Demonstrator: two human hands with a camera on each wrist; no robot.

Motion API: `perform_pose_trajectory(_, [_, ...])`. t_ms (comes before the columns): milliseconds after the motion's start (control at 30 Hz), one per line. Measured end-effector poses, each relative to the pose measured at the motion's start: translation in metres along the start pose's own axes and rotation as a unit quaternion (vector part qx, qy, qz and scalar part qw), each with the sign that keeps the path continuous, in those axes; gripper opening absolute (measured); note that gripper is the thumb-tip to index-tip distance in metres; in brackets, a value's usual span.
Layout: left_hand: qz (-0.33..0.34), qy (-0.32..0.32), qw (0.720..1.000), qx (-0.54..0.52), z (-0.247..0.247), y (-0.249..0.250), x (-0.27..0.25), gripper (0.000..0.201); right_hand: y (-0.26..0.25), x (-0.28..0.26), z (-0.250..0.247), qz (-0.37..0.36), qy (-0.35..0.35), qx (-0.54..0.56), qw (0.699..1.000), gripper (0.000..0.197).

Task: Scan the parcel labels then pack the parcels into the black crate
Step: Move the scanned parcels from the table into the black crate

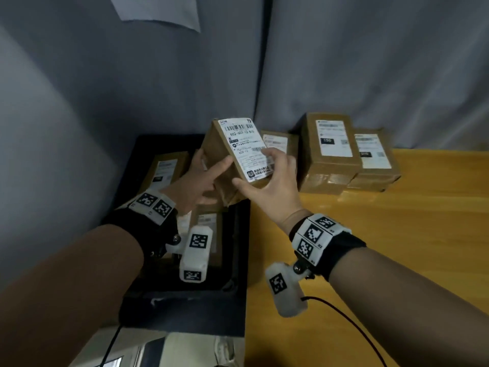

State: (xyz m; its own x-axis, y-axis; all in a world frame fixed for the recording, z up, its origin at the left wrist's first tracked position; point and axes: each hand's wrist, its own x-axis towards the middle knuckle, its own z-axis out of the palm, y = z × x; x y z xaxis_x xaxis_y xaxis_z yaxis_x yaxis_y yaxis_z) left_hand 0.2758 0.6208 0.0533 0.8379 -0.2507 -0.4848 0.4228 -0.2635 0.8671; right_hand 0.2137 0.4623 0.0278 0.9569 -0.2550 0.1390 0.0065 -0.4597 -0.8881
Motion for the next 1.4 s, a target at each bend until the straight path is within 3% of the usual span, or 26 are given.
perform_pose_trajectory(100, [-0.037,0.008,0.999,-0.004,-0.031,-0.022,-0.007,0.096,-0.005,-0.02,0.04,0.031,-0.053,-0.013,0.998,0.083])
perform_pose_trajectory(200, [-0.094,0.005,0.995,0.014,-0.047,-0.042,-0.013,0.069,-0.002,-0.036,0.068,0.064,-0.094,-0.052,0.992,0.082])
perform_pose_trajectory(300, [-0.133,0.016,0.986,0.098,-0.054,-0.064,-0.015,0.055,0.001,-0.045,0.083,0.123,-0.112,-0.12,0.979,0.081])
perform_pose_trajectory(500, [-0.132,0.044,0.971,0.193,-0.08,-0.112,-0.013,0.061,0.01,-0.052,0.112,0.177,-0.16,-0.254,0.937,0.088])
perform_pose_trajectory(600, [-0.129,0.066,0.97,0.196,-0.096,-0.125,-0.008,0.091,0.01,-0.051,0.125,0.18,-0.164,-0.319,0.916,0.094])
perform_pose_trajectory(767, [-0.104,0.075,0.973,0.19,-0.109,-0.133,-0.005,0.103,0.012,-0.052,0.145,0.192,-0.18,-0.363,0.894,0.095])
perform_pose_trajectory(833, [-0.103,0.071,0.973,0.192,-0.112,-0.137,-0.004,0.109,0.02,-0.055,0.153,0.194,-0.236,-0.368,0.878,0.087])
perform_pose_trajectory(933, [-0.103,0.06,0.972,0.205,-0.113,-0.14,-0.004,0.099,0.031,-0.062,0.16,0.167,-0.311,-0.393,0.849,0.056])
perform_pose_trajectory(1067, [-0.095,0.046,0.968,0.229,-0.112,-0.138,-0.005,0.076,0.034,-0.062,0.159,0.165,-0.317,-0.368,0.858,0.053])
perform_pose_trajectory(1133, [-0.092,0.043,0.965,0.244,-0.111,-0.136,-0.005,0.07,0.034,-0.056,0.156,0.179,-0.315,-0.345,0.866,0.057])
perform_pose_trajectory(1233, [-0.084,0.04,0.96,0.263,-0.11,-0.134,-0.004,0.059,0.032,-0.047,0.151,0.188,-0.307,-0.312,0.879,0.048])
perform_pose_trajectory(1333, [-0.079,0.039,0.961,0.262,-0.109,-0.136,-0.001,0.055,0.031,-0.043,0.142,0.176,-0.307,-0.304,0.884,0.045])
perform_pose_trajectory(1400, [-0.074,0.042,0.964,0.25,-0.107,-0.136,0.001,0.049,0.031,-0.042,0.134,0.159,-0.283,-0.277,0.904,0.042])
